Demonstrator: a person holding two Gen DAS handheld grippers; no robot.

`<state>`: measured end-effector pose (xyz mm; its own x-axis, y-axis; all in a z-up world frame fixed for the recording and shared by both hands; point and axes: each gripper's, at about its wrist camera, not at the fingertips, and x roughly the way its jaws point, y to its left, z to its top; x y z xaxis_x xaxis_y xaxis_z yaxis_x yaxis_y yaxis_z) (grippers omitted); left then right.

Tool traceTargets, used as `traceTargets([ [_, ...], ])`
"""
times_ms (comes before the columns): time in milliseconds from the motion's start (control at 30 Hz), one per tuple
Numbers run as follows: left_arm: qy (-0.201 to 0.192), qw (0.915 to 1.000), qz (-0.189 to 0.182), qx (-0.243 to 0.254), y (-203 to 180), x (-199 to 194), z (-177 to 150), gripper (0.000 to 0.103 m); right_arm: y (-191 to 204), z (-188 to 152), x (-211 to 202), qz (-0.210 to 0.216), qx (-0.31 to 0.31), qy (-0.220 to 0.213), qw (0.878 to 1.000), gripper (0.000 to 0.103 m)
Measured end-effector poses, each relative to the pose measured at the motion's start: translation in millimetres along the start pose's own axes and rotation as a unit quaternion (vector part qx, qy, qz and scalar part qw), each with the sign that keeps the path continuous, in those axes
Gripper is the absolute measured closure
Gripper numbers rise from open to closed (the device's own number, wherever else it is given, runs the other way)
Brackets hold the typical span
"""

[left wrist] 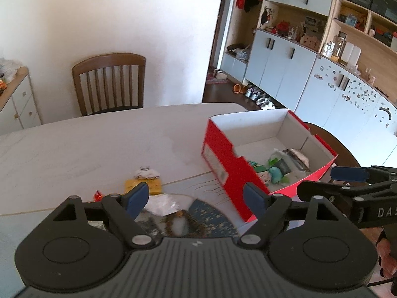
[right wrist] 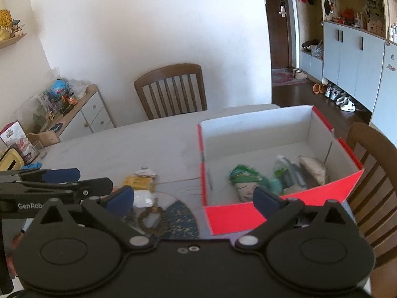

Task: Organize objects
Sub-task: 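Withdraw both tools from the shoebox toward the table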

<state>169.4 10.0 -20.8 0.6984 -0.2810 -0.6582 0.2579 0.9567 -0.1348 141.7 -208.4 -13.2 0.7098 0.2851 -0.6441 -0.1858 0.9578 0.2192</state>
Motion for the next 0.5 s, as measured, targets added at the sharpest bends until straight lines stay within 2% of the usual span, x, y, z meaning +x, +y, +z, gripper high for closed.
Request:
traceTargets([
  [167, -0.004, 0.9999, 0.015, -0.005, 24.9, -5.7, -9.1, 0.009, 22.6, -5.5, 5.3, -0.009, -0.011, 0.006, 1.000, 0.001],
  [267, -0.007, 0.9998, 0.015, -0.010, 38.8, -8.4, -13.7, 0.001, 31.5, -7.7, 7.4, -0.014, -0.010, 0.012, 1.000, 0.001],
  [500, -0.024, 0.9995, 0.015, -0.017, 64.1, -13.3, -24.3, 0.000, 49.9, -12.5, 12.9, -0.018, -0.015, 0.018, 1.000, 0.001],
])
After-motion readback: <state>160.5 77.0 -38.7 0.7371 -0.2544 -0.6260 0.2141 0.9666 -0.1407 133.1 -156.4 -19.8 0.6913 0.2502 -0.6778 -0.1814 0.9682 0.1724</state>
